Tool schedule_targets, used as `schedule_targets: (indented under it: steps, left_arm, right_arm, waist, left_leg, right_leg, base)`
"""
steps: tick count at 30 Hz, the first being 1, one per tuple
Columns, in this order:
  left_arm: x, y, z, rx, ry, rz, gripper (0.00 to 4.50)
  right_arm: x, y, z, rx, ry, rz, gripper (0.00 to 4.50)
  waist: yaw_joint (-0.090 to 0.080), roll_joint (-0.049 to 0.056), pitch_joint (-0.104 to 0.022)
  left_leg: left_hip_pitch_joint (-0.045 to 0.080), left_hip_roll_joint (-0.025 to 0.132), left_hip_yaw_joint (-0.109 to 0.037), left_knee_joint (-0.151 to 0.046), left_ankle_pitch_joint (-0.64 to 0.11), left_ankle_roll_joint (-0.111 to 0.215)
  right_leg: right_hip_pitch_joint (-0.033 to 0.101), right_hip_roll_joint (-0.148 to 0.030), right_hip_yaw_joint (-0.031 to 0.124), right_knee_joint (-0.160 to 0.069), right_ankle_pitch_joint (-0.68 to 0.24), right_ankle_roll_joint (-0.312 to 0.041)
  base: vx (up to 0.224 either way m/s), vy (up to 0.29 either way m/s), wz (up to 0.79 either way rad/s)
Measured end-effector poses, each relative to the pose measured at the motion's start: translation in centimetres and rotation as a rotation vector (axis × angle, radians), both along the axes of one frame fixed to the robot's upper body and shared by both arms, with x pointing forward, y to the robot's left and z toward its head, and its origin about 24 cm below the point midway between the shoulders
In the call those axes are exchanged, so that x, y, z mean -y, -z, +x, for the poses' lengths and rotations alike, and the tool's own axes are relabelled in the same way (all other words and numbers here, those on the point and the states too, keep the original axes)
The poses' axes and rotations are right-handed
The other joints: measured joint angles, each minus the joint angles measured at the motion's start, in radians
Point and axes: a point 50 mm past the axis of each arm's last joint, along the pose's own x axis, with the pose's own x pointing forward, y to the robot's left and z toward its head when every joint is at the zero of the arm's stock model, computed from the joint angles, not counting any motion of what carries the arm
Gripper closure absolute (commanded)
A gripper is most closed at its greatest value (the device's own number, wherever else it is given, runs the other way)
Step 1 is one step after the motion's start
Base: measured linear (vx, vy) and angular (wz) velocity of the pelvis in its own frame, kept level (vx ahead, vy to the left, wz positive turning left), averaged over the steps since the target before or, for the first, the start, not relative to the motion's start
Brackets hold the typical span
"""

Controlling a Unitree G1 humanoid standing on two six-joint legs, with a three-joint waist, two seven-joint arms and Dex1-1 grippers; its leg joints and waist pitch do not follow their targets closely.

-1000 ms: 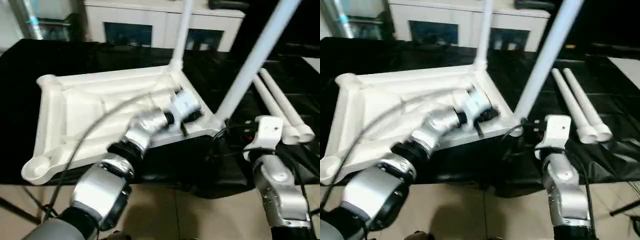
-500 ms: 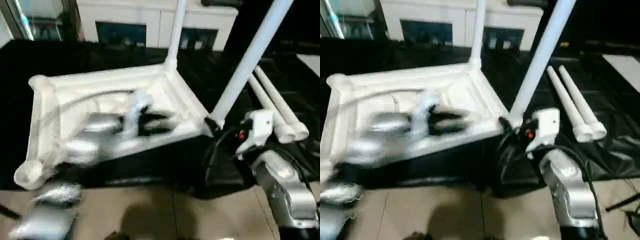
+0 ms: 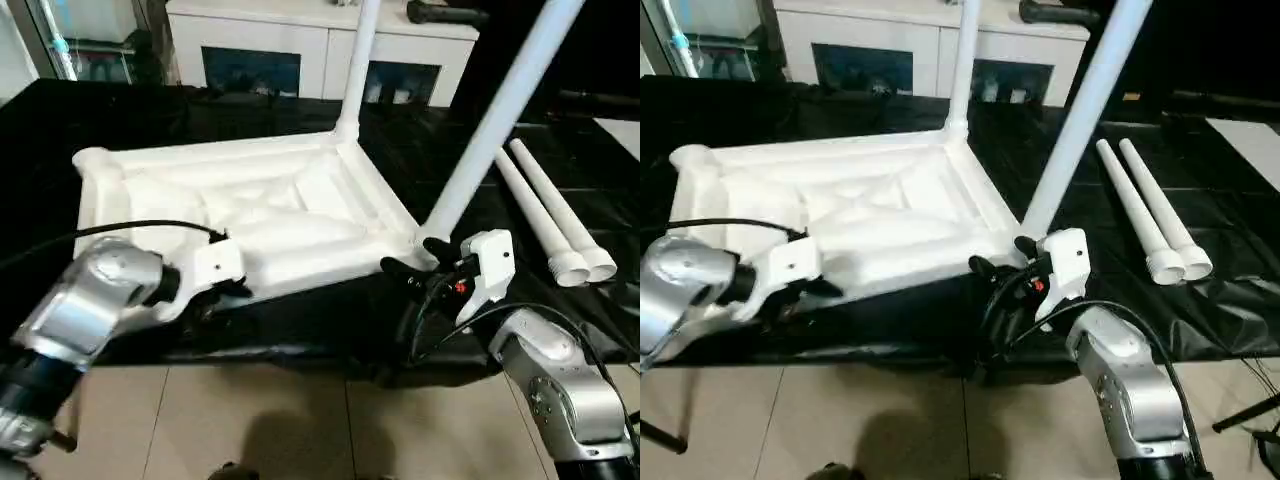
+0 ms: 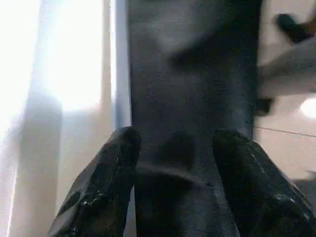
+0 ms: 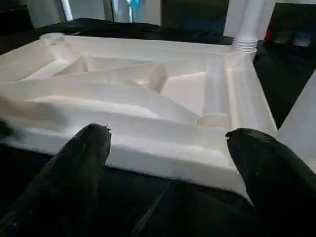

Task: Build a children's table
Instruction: Rotate leg to tighten

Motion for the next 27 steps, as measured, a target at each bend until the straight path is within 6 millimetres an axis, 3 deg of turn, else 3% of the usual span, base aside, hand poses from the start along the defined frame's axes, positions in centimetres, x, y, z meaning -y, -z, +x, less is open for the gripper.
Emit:
schedule_targets:
  steps: [7,11,17,20,23,26,27]
  left_arm:
    - [-0.8,0.2,1.6,0.127,-0.128,0.09,1.73]
    - [-1.0,0.0,3.2,0.296,-0.236,0.104,1.73]
    - [0.3,-3.3,4.1,0.451,-0.332,-0.178,1.73]
    - [0.8,-5.0,3.4,0.526,-0.413,-0.442,1.73]
    - [-1.2,-6.4,3.7,0.668,-0.584,-0.472,1.73]
    - [-5.8,-7.5,3.5,0.908,-0.927,-0.405,1.73]
    - [-6.9,-7.5,3.2,0.946,-0.995,-0.377,1.73]
  right_arm:
    - [-0.1,0.5,-0.3,-0.017,-0.003,-0.002,0.3]
    - [-0.3,0.5,-0.3,-0.019,-0.01,-0.002,0.3]
    - [-0.5,0.7,-0.5,-0.026,-0.02,-0.001,0.3]
    - [-0.5,1.1,-0.9,-0.039,-0.017,0.002,0.3]
    - [-0.5,1.1,-0.9,-0.04,-0.017,0.007,0.3]
    - [-0.6,1.2,-0.9,-0.04,-0.016,0.009,0.3]
    - [-0.6,1.2,-1.0,-0.043,-0.013,0.008,0.3]
  waist:
    - [-0.012,0.0,0.0]
    - [-0.012,-0.002,0.001]
    - [-0.026,0.0,0.002]
    - [-0.031,0.001,0.003]
    - [-0.039,0.004,0.005]
    - [-0.058,0.014,0.011]
    - [-0.058,0.017,0.014]
  left_leg:
    - [0.0,-0.001,-0.005,0.0,0.0,0.0]
    - [-0.001,-0.002,-0.007,0.001,0.0,0.0]
    - [0.0,-0.002,-0.012,0.001,0.0,0.0]
    - [0.0,-0.002,-0.016,0.001,0.0,0.0]
    - [0.0,-0.002,-0.025,0.001,0.0,0.0]
    - [0.001,0.003,-0.04,-0.002,0.0,0.0]
    - [-0.001,0.006,-0.038,-0.007,0.0,-0.001]
  right_leg:
    - [-0.002,0.0,-0.003,-0.003,-0.001,0.001]
    - [-0.002,0.0,-0.005,-0.007,-0.001,0.001]
    - [0.004,0.0,-0.012,-0.026,-0.001,0.001]
    - [0.005,-0.002,-0.02,-0.038,-0.001,0.001]
    - [0.007,-0.004,-0.032,-0.045,-0.001,0.001]
    - [0.016,-0.003,-0.061,-0.056,-0.003,-0.003]
    - [0.019,-0.001,-0.065,-0.044,-0.014,-0.011]
  base:
    - [0.0,0.0,0.0]
    - [0.0,0.0,0.0]
    - [0.0,0.0,0.0]
    - [0.0,0.0,0.0]
    - [0.0,0.0,0.0]
    - [-0.019,-0.006,-0.02]
    - [-0.057,-0.019,-0.06]
